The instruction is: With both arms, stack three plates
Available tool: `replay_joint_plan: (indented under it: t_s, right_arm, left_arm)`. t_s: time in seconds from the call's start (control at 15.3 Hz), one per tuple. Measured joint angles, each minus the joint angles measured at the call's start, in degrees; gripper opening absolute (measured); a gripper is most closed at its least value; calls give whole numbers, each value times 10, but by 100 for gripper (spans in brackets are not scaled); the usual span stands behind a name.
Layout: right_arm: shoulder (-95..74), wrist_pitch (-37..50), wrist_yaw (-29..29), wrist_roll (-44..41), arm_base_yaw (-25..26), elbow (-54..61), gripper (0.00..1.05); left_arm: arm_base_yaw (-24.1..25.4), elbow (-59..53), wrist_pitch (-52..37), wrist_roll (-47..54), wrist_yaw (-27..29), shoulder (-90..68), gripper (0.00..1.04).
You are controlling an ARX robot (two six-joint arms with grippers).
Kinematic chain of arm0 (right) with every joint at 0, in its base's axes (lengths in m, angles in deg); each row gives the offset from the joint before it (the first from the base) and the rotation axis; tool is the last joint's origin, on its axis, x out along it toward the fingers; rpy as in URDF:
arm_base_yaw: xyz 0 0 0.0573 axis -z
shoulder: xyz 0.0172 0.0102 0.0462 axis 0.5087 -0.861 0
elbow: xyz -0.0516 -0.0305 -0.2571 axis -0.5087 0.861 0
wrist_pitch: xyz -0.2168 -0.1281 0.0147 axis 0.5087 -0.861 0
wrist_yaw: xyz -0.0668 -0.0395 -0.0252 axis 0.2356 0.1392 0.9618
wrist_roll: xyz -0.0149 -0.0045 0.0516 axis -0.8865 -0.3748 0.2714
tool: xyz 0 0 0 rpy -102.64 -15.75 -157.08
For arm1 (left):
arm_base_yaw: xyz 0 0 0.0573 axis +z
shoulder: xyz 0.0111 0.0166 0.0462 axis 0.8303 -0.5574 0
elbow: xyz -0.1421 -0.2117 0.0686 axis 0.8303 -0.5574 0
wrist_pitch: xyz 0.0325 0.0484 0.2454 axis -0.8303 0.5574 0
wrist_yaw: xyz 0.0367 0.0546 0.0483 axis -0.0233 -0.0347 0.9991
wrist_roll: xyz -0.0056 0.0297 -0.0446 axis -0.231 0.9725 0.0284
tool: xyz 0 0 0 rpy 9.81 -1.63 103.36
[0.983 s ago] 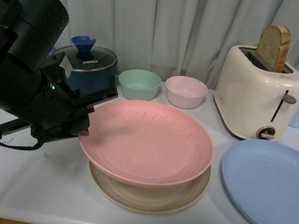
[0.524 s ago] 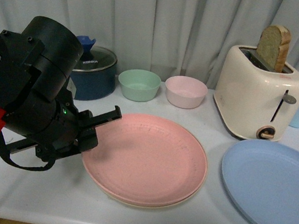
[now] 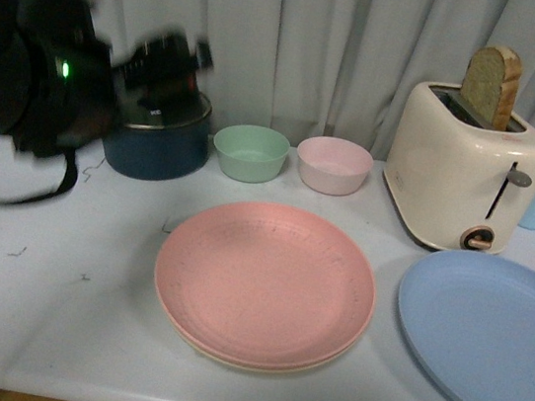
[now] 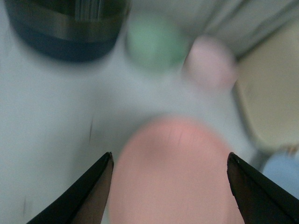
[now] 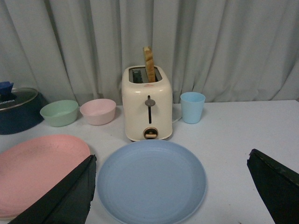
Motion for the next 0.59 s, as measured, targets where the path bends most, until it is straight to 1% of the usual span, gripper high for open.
replay_joint_plan:
  t_s: [0.07,0.13,0.2,0.26,0.39,0.46,0.59]
  right_arm:
    - [0,2,0,0,-1,0,98]
    - [0,1,0,0,0,0,98]
    - [0,-1,0,0,0,0,98]
    - [0,0,0,0,0,0,98]
    - [0,0,0,0,0,0,98]
    - [0,0,0,0,0,0,98]
    - [0,0,0,0,0,0,98]
  left_arm:
    - [4,-35,-119,62,54,3,62]
    - [16,-121,-234,143,79,7,50]
    - [32,-189,-297,189,78,13,39]
    - [50,-229,-347,222,71,50,26]
    - [66,-267,-367,245,51,142,4]
    - [73,-297,-356,252,40,164,2]
    - [88,-349,-331,254,25,198,2]
